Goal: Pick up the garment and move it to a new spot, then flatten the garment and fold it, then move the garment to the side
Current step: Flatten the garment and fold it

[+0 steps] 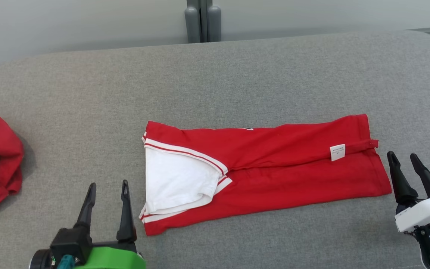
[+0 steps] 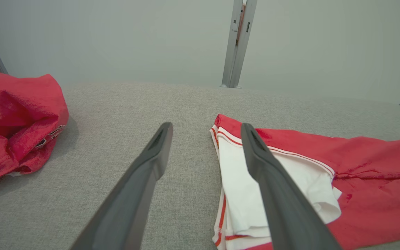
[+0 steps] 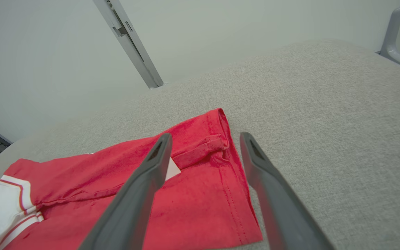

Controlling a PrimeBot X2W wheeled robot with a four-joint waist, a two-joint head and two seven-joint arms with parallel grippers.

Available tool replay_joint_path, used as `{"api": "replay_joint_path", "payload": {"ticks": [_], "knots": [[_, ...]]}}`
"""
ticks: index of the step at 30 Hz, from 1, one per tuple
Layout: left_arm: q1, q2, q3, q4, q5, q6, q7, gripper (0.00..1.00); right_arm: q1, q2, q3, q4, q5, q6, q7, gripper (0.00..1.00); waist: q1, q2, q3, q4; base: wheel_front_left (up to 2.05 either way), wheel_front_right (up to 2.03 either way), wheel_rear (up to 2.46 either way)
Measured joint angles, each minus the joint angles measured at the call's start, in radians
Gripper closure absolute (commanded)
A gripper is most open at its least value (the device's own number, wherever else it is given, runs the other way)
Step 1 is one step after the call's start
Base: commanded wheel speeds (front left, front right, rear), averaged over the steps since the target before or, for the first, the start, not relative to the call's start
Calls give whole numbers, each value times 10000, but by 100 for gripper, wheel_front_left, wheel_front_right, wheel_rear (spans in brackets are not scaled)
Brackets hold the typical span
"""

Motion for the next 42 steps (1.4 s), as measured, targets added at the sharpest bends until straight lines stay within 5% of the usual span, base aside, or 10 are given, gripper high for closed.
{"api": "replay_joint_path", "payload": {"ticks": [6,16,22,37,38,39,40,41,42], "knots": [[560,-1193,936,40,1883,-688,-2,0,-35,376,-355,562,-226,0,-71,0,0,0,-122,228,0,0,0],[702,-2395,1373,692,3292,-1816,-4,0,-1558,541,-706,2429,-353,0,520,0,0,0,343,761,0,0,0],[661,-2698,1507,1009,3722,-2251,-2,0,-2397,487,-297,3434,-194,0,1647,0,0,0,587,1021,0,0,0],[634,-2972,2209,825,4090,-2635,-4,0,-1597,451,-309,3684,104,12,1503,0,0,0,905,1098,0,0,0],[614,-2978,2236,825,4092,-2638,-4,0,-1640,472,-263,3668,136,10,1576,41,0,0,929,1081,0,0,0],[568,-2984,2270,826,4103,-2663,-4,0,-1710,485,-217,3672,167,10,1657,41,0,0,957,1063,0,0,0],[529,-2989,2291,825,4144,-2694,-4,0,-1794,489,-155,3672,232,2,1720,89,0,0,985,1050,0,0,0],[514,-2993,2303,825,4163,-2696,-4,0,-1830,489,-67,3657,265,0,1824,100,0,0,1006,1047,0,0,0],[501,-2995,2311,826,4165,-2717,-4,0,-1867,481,13,3634,307,4,1914,100,0,0,1022,1048,0,0,0]]}}
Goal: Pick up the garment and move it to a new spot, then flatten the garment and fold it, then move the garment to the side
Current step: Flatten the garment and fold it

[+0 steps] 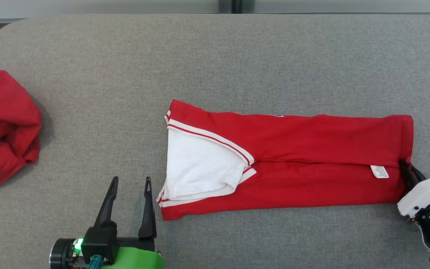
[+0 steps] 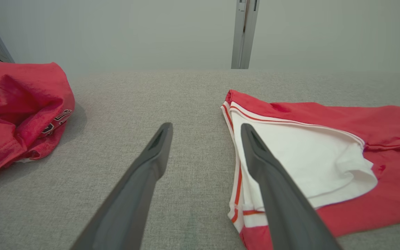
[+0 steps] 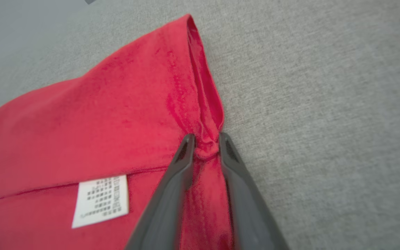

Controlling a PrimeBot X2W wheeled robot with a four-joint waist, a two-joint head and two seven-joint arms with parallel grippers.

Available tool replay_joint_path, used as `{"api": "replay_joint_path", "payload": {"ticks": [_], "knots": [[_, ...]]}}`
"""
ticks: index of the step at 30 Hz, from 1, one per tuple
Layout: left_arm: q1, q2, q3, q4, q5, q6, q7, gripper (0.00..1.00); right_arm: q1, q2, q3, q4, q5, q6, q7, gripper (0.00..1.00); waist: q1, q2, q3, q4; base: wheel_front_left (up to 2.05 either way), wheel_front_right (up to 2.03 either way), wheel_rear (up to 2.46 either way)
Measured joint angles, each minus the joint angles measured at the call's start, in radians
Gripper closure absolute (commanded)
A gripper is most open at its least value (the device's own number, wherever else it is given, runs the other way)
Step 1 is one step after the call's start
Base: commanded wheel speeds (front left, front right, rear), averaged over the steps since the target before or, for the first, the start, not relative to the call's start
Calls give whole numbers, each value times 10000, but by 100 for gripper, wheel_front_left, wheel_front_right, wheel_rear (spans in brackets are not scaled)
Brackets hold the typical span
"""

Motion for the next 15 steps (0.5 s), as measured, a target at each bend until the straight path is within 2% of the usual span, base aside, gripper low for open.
{"api": "replay_joint_path", "payload": {"ticks": [6,15], "knots": [[-9,-10,104,-36,31,-6,0,0,-123,-418,221,-209,102,19,25,100,0,0,62,-105,0,0,0],[-111,-15,295,-128,232,-188,0,0,-599,-2696,-138,-698,-290,8,257,100,0,0,263,-622,0,0,0]]}}
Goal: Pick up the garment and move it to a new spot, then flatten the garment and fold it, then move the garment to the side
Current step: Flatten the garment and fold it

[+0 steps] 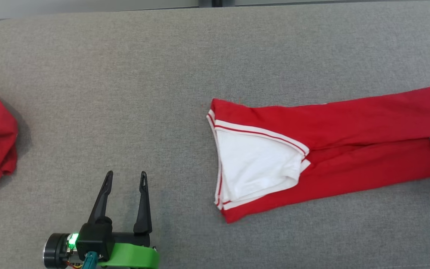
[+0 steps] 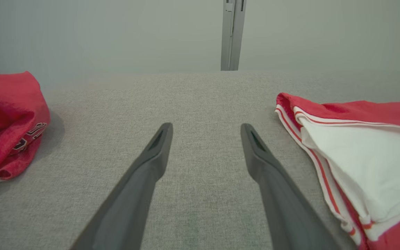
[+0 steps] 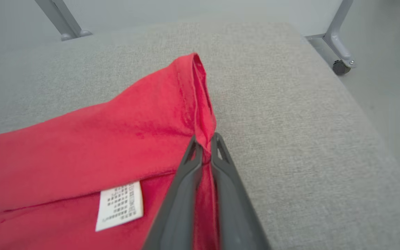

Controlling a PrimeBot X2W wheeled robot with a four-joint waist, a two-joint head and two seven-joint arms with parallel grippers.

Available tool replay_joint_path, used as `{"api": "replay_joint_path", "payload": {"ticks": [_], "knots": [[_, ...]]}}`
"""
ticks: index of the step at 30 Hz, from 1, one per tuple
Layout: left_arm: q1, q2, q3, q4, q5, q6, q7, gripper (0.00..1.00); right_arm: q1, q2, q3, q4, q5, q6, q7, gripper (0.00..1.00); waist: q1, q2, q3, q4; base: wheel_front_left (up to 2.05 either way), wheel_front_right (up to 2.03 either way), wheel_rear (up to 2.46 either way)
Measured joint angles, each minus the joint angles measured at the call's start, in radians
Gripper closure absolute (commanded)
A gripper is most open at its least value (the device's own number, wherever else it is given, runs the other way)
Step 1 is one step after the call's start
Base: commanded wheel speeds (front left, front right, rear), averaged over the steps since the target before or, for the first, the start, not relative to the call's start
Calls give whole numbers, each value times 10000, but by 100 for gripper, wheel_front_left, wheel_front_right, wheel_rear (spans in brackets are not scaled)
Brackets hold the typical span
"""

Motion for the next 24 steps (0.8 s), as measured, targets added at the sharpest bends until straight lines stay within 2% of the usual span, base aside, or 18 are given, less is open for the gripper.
{"api": "replay_joint_path", "payload": {"ticks": [4,10,16,21,24], "knots": [[-56,-4,82,-21,84,-90,0,0,-43,-803,-194,-673,-138,-2,366,100,0,0,142,-220,0,0,0],[-110,-8,151,12,138,-163,0,0,294,-1041,-648,-2351,-58,-2,1122,100,0,0,291,-395,0,0,0],[-183,-10,58,79,134,-169,0,0,1048,-568,-1407,-4422,-222,-6,2021,100,0,0,267,-335,0,0,0],[-235,-12,-119,73,29,-117,0,0,1766,416,-2025,-6483,-788,-6,2928,100,0,0,182,-109,0,0,0],[-236,-12,-199,94,0,-92,0,0,1974,1145,-2052,-7578,-1087,-6,3392,100,0,0,142,52,0,0,0]]}}
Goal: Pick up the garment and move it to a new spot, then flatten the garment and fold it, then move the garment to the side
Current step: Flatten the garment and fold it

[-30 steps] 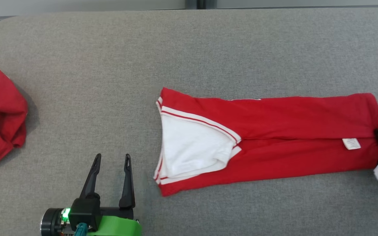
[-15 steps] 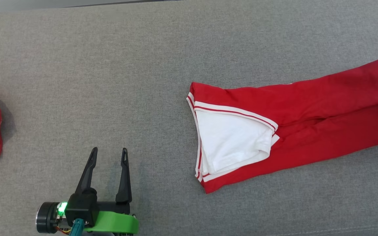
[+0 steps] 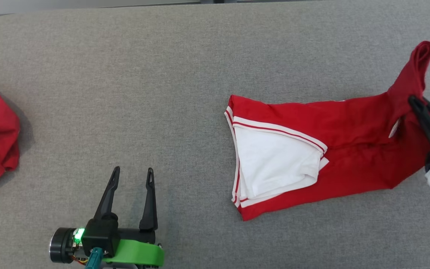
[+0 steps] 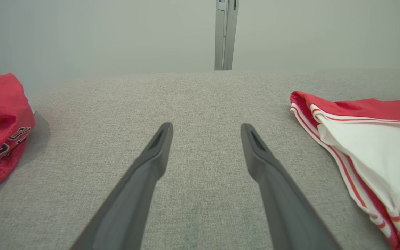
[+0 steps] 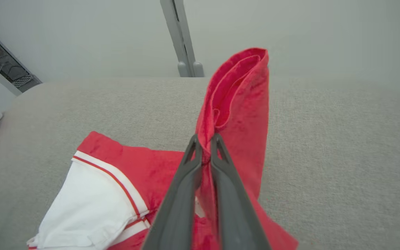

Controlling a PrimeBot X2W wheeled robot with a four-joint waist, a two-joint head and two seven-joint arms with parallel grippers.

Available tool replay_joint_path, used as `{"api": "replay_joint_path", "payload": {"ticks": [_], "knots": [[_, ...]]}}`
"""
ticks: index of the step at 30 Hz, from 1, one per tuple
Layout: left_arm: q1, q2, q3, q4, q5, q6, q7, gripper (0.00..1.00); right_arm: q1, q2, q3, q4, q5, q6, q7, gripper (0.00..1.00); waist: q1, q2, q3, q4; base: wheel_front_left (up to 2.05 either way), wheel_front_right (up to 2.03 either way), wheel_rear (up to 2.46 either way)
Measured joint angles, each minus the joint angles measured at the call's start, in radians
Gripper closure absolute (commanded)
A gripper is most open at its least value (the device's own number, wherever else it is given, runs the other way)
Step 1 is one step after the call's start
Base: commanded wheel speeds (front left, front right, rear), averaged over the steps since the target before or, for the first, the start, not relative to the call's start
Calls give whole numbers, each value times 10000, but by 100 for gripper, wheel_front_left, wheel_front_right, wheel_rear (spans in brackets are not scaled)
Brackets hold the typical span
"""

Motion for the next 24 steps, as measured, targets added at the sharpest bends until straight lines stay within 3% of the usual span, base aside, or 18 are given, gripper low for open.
{"api": "replay_joint_path", "payload": {"ticks": [10,24], "knots": [[-107,0,-242,13,-232,113,0,0,128,1607,1018,-1327,-673,-4,771,100,0,0,43,675,0,0,0],[-240,0,-619,138,-669,278,-13,0,-130,2236,2909,-809,-418,-6,1051,100,0,0,285,1372,0,0,0]]}}
